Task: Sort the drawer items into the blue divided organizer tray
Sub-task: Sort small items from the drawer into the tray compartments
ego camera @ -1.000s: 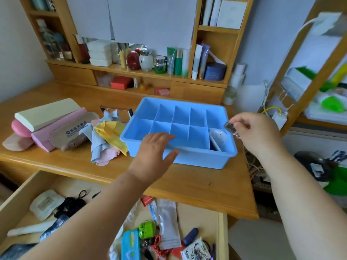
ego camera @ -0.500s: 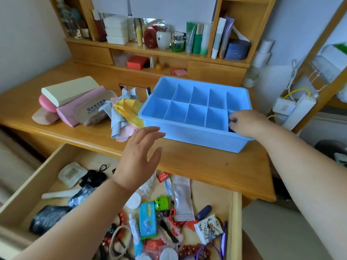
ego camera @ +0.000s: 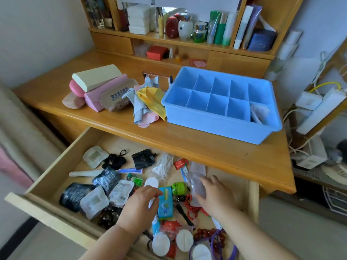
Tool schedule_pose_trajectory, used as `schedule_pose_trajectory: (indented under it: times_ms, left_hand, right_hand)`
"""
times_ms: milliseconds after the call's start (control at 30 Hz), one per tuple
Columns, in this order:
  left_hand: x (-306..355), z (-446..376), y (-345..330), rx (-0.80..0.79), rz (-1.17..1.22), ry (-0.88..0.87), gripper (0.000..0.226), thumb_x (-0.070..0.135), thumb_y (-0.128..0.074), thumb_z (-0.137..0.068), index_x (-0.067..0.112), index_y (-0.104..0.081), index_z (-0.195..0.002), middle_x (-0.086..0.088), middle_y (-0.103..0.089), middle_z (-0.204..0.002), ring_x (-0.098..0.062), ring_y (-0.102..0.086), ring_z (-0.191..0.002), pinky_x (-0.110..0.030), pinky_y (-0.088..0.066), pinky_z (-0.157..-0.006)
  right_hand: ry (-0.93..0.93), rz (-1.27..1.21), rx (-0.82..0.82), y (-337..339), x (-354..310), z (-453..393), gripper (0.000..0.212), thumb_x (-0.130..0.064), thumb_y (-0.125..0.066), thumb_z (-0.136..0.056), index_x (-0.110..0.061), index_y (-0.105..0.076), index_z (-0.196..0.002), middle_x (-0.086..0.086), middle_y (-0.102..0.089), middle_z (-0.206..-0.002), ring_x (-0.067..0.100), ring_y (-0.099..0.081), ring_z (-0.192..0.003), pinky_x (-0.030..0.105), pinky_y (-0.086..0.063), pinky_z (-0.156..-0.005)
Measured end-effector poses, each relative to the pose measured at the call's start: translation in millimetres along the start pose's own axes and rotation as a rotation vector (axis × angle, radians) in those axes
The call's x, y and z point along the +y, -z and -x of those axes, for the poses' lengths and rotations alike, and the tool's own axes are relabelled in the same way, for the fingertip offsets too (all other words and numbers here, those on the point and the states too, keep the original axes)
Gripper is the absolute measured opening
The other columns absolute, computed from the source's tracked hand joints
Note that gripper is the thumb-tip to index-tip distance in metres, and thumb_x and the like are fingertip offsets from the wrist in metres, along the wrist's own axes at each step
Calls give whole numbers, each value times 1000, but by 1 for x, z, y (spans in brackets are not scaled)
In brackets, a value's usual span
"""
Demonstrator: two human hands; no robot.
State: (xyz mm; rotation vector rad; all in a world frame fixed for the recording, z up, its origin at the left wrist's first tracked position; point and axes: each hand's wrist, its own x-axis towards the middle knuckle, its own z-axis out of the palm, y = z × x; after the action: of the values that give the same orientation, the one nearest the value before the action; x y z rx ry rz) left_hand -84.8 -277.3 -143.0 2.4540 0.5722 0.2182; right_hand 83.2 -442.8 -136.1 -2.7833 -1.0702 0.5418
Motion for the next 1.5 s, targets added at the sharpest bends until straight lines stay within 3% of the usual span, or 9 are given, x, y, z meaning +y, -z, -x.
schedule_pose_trajectory:
  times_ms: [200, 300, 433, 567, 733, 867, 1033, 1267, 1500]
  left_hand:
    - [-1, -2, -4, -52, -32, -17, 22, 16, -54, -92, 19, -65, -111, 7, -63, -106, -10, -54, -105, -19, -42, -87]
    - [1, -1, -5, -42, 4, 3, 23, 16, -54, -92, 20, -65, -112, 10, -61, -104, -8, -55, -104, -20, -43, -89]
    - [9, 1, 0, -22, 51, -14, 23, 14, -55, -92, 22, -64, -112, 15, -58, -103, -8, -57, -103, -22, -45, -88]
    - [26, -4, 10, 114, 117, -199, 46, 9, -59, -87, 26, -51, -129, 13, -52, -125, -7, -54, -111, -28, -49, -92]
    - [54, -22, 32, 126, -83, -435, 62, 13, -71, -78, 27, -50, -135, -2, -39, -146, -25, -41, -131, -41, -32, -110]
    - [68, -25, 48, 290, -110, -537, 28, 3, -67, -79, 13, -72, -104, -2, -67, -114, -24, -60, -111, -42, -44, -100]
    - [83, -22, 54, 82, 500, 41, 18, 13, -53, -93, 7, -67, -84, -20, -65, -74, -21, -55, -61, -33, -46, -62]
    - [95, -24, 40, -246, 1412, 239, 38, 30, -54, -83, 8, -70, -109, -22, -67, -113, -32, -66, -103, -35, -55, -78]
    - [106, -28, 25, -154, 1075, 148, 28, 18, -44, -100, 26, -71, -104, -5, -73, -102, -22, -69, -95, -35, -56, -83]
  right_hand:
    - [-38, 42, -70, -28, -20, 3, 67, -44, -57, -82, -26, -33, -141, 0, -37, -144, 23, -39, -128, 36, -39, -100]
    - [-26, -117, -1, -28, -23, 15, 44, -14, -52, -84, -25, -46, -126, -2, -59, -119, 20, -57, -106, 32, -50, -82]
    - [-103, -262, 57, -15, -19, 26, 5, -22, -50, -91, -22, -54, -87, -2, -67, -85, 19, -64, -82, 28, -45, -64]
    - [-35, -541, 36, 11, -12, 36, 30, -25, -56, -92, -18, -47, -63, -6, -43, -55, 11, -41, -54, 29, -27, -53]
    - [93, -1148, -194, 53, -15, 51, 16, -16, -55, -95, -5, -65, -99, 14, -71, -95, 22, -66, -87, 37, -51, -81]
    - [146, -1299, -302, 71, -21, 61, 14, -8, -56, -92, -8, -66, -101, 7, -72, -95, 17, -68, -88, 28, -53, -78]
    - [92, -1417, -243, 72, -24, 68, 24, -18, -67, -78, -3, -68, -97, 11, -71, -90, 18, -66, -83, 24, -51, -74]
    - [-22, -1372, 10, 79, -30, 68, 19, -8, -63, -86, -6, -68, -105, 16, -71, -103, 26, -66, -97, 40, -49, -91]
    - [27, -892, -29, 107, -25, 59, 47, -17, -70, -80, -44, -40, -103, -2, -74, -88, 14, -70, -79, 37, -55, -75]
